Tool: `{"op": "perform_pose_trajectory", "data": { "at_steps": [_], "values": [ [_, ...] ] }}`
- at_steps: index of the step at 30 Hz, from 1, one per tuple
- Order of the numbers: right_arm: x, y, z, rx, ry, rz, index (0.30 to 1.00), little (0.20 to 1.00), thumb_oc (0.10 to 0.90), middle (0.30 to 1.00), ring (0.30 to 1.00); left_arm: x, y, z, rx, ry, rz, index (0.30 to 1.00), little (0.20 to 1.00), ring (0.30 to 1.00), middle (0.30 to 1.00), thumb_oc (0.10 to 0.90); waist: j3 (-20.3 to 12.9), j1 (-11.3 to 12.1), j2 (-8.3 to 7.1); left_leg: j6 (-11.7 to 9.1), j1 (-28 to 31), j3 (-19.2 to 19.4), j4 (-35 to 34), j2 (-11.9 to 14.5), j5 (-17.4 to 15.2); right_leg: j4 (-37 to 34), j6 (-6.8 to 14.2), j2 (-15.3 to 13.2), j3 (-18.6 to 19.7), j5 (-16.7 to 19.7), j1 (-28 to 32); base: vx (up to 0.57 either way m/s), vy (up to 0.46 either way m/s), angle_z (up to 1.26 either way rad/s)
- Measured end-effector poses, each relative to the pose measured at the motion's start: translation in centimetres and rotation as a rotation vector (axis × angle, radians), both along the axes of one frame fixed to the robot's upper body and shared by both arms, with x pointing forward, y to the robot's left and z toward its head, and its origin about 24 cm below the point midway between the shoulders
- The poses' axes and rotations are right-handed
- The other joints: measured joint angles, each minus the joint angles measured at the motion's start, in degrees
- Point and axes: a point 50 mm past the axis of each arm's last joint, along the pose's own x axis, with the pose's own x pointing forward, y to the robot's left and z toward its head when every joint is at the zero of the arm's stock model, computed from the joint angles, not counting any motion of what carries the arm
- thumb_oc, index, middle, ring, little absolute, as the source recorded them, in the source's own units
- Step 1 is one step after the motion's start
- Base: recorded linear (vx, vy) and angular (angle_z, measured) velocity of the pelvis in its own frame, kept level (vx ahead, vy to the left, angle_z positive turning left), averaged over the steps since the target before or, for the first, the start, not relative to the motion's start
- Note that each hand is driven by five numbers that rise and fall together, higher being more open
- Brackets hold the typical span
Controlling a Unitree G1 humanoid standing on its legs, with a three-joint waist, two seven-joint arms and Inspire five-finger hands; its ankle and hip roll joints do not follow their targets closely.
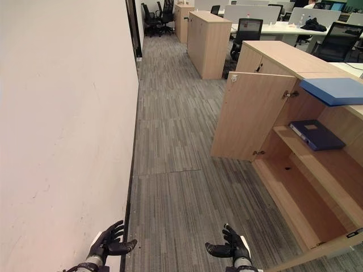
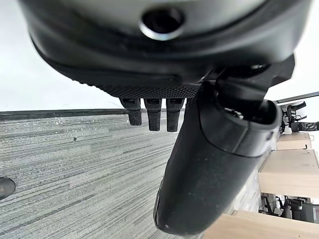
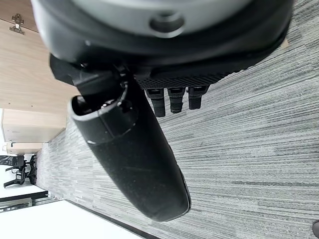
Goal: Put the empty folder in the office cabinet
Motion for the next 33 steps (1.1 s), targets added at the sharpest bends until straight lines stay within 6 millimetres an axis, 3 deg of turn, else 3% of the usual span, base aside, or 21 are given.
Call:
{"op": "perform_pose_trajectory", "data": {
  "at_steps": [22, 25, 28, 30, 31, 33],
  "values": [
    [-0.6, 0.0, -0.2, 0.008, 0.018, 0.003, 0.900, 0.900, 0.800, 0.900, 0.900, -0.8, 0.1, -0.4, -0.037, 0.033, 0.045, 0.900, 0.900, 0.900, 0.900, 0.800, -0.2, -1.3, 0.17, -0.3, -0.4, -0.9, 0.0, 0.2, 0.0, 0.2, -0.1, 0.4, -0.3, -0.1, -0.3, 0.01, -0.057, 0.01],
    [-0.6, 0.0, -0.2, 0.016, 0.017, 0.011, 0.900, 0.900, 0.800, 0.900, 0.900, -0.8, 0.2, -0.4, -0.052, 0.029, 0.065, 0.900, 0.900, 0.900, 0.900, 0.800, -0.2, -1.3, 0.12, -0.7, -1.2, -0.9, 0.7, 0.6, 0.2, 2.8, -0.5, 0.6, -0.1, -1.4, -2.2, -0.06, -0.134, 0.00],
    [-0.4, 0.1, -0.2, 0.022, 0.011, 0.017, 0.900, 0.900, 0.800, 0.900, 0.900, 0.0, 0.4, -0.1, -0.046, 0.011, 0.057, 0.900, 0.900, 0.900, 0.900, 0.800, 0.4, -1.2, -0.71, -1.9, -4.9, -1.1, 5.1, 1.1, -0.2, 6.4, -2.1, 0.6, 0.2, -3.3, -5.7, -0.07, -0.160, 0.13],
    [0.3, 0.1, -0.2, 0.021, 0.005, 0.020, 0.900, 0.900, 0.800, 0.900, 0.900, 1.2, 0.6, 0.1, -0.045, -0.006, 0.061, 0.900, 0.900, 0.900, 0.900, 0.800, 2.9, -1.0, -2.19, -2.7, -10.0, -1.1, 13.9, 1.2, 0.3, 8.5, -3.4, 0.6, 0.3, -4.7, -7.2, 0.04, -0.132, 0.22],
    [0.6, 0.1, -0.2, 0.018, 0.006, 0.017, 0.900, 0.900, 0.800, 0.900, 0.900, 1.8, 0.6, 0.2, -0.051, -0.008, 0.071, 0.900, 0.900, 0.900, 0.900, 0.800, 4.0, -0.9, -3.61, -4.9, -12.3, -1.3, 17.7, 0.9, 1.4, 8.9, -4.8, -0.6, 0.0, -3.9, -7.2, 0.08, -0.095, 0.03],
    [1.1, 0.0, 0.0, 0.012, -0.010, 0.017, 0.900, 0.900, 0.800, 0.900, 0.900, 1.6, 0.7, 0.0, -0.056, 0.001, 0.081, 0.900, 0.900, 0.900, 0.900, 0.800, 5.2, -1.0, -4.66, -4.0, -15.5, -0.2, 25.8, 3.3, -1.0, 8.7, -6.1, -0.6, -0.4, -3.8, -6.8, 0.07, -0.047, -0.04]
  ]
}}
